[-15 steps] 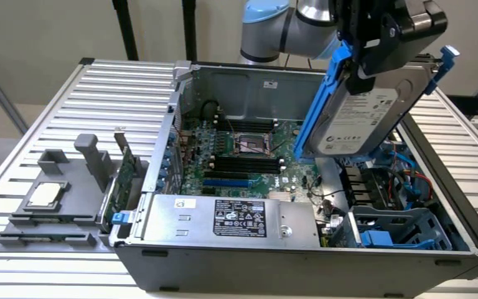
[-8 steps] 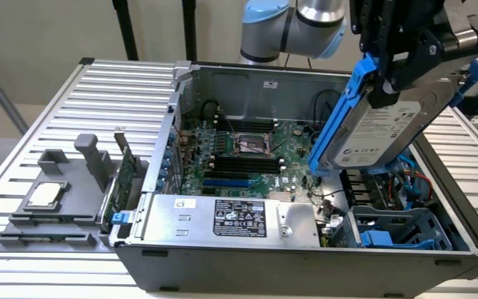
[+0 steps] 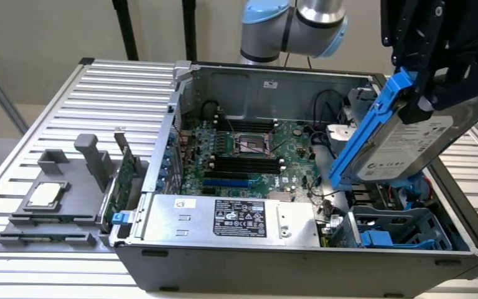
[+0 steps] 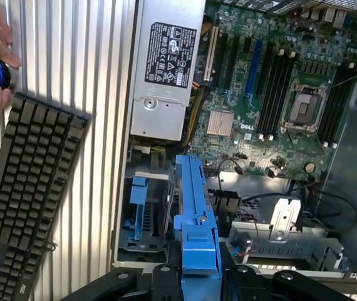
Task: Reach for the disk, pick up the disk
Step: 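Pick up the disk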
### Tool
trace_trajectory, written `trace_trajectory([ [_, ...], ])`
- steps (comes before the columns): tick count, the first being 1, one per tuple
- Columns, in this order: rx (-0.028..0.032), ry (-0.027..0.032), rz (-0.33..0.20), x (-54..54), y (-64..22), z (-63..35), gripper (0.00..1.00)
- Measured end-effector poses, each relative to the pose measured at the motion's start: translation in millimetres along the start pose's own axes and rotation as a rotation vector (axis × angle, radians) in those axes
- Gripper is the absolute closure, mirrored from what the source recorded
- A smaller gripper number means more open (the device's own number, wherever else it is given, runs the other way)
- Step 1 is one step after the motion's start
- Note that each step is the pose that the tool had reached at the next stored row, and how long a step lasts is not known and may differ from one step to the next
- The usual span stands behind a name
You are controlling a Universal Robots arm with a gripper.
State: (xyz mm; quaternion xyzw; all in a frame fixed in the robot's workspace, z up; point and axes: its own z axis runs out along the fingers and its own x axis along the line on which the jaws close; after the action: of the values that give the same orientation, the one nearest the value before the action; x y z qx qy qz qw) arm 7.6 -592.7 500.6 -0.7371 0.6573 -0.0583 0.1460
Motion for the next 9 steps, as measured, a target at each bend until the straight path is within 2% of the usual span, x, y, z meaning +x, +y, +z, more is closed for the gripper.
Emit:
trace_trajectory([
  [6,0.0027,-0.0027,0.001,10.9,-22.4,5.7,0.67],
  [9,0.0031,-0.0039,0.003,12.7,-28.3,7.4,0.67],
])
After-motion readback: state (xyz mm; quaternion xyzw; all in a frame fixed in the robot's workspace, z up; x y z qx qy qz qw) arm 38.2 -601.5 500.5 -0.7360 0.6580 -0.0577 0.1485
